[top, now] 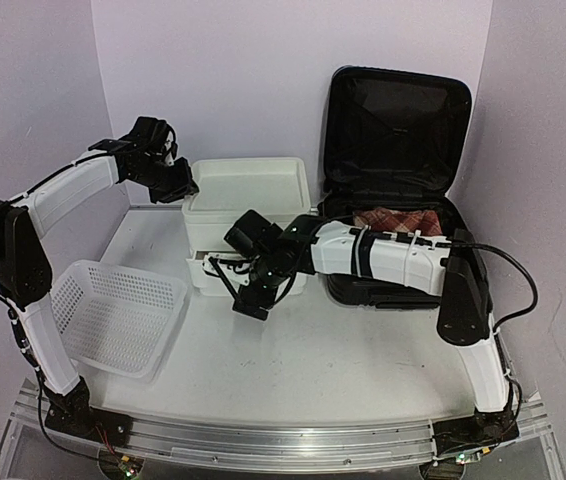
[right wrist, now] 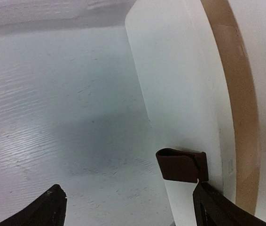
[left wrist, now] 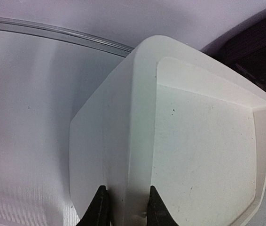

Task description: Open, take out, and arrange the luggage

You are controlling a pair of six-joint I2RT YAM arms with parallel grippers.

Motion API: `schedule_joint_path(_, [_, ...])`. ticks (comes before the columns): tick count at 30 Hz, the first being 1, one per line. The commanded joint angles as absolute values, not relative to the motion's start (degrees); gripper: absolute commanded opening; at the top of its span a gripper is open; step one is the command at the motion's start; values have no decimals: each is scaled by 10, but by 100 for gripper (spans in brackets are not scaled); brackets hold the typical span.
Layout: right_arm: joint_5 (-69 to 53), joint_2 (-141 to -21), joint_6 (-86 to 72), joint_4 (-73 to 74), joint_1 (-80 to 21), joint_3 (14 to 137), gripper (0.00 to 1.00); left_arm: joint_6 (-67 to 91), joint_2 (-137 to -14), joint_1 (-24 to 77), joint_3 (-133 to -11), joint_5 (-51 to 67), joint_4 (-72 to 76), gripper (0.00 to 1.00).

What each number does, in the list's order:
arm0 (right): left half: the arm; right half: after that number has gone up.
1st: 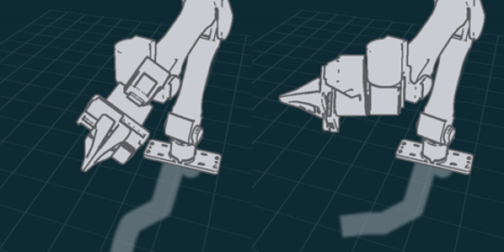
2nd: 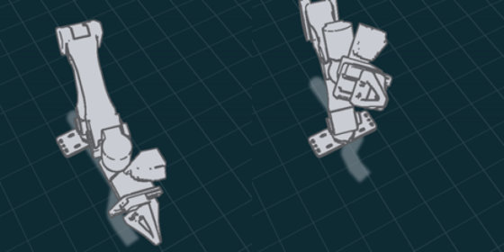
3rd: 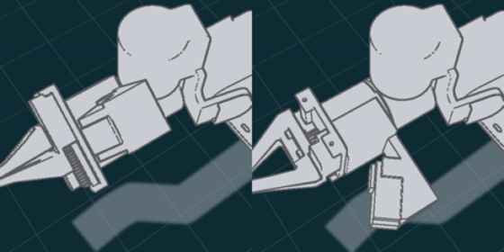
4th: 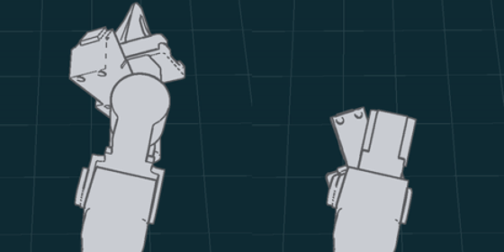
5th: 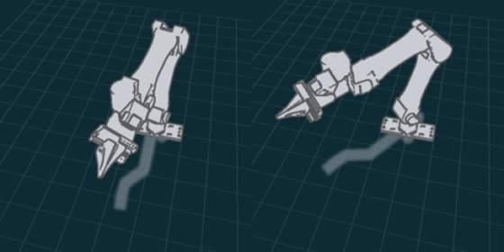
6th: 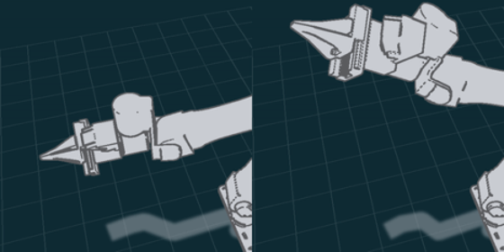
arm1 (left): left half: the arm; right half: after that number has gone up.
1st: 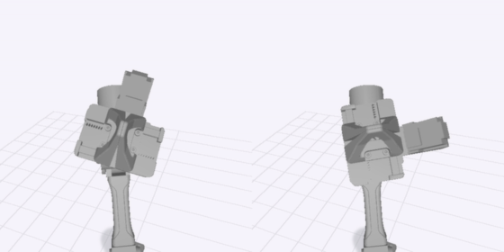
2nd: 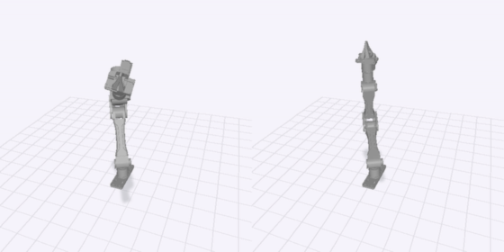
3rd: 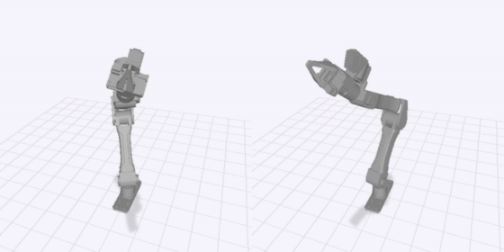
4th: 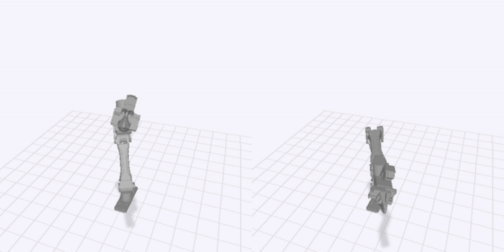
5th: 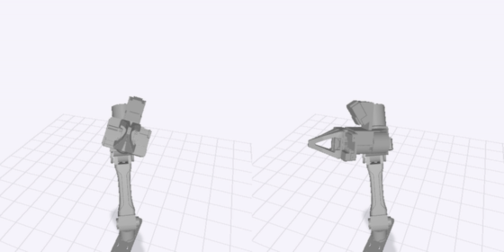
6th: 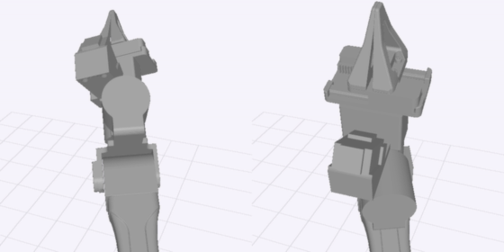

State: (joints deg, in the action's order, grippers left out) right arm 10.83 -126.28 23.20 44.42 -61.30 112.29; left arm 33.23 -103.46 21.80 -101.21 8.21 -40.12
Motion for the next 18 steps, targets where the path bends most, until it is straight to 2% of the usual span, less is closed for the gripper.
schedule_joint_path(1, [173,-1270,246,340,-577,1138,96,414,-1067,228,-981,224,-434,0])
schedule_joint_path(6, [192,-1297,240,288,-549,1143,98,417,-1067,229,-979,232,-431,0])
schedule_joint_path(11, [221,-1284,172,227,-535,1104,98,419,-1070,231,-978,241,-429,0])
schedule_joint_path(18, [144,-1222,-26,163,-483,992,98,419,-1064,230,-975,244,-426,0])
